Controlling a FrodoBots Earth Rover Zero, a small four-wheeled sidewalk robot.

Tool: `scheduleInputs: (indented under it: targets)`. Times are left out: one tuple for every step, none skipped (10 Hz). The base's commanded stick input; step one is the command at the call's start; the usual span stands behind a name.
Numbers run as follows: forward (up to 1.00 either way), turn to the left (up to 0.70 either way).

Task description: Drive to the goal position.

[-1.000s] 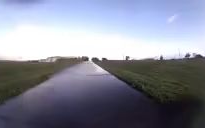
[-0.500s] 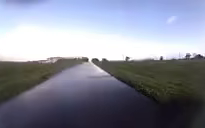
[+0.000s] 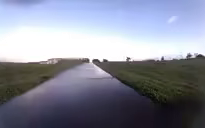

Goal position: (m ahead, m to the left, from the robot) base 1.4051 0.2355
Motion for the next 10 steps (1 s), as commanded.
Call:
scheduleInputs:
  targets:
    - [0.45,0.00]
    - [0.45,0.00]
    - [0.45,0.00]
    - [0.45,0.00]
    - [0.45,0.00]
    - [0.45,0.05]
    - [0.45,0.23]
    - [0.45,0.11]
    - [0.45,0.00]
    - [0.45,0.00]
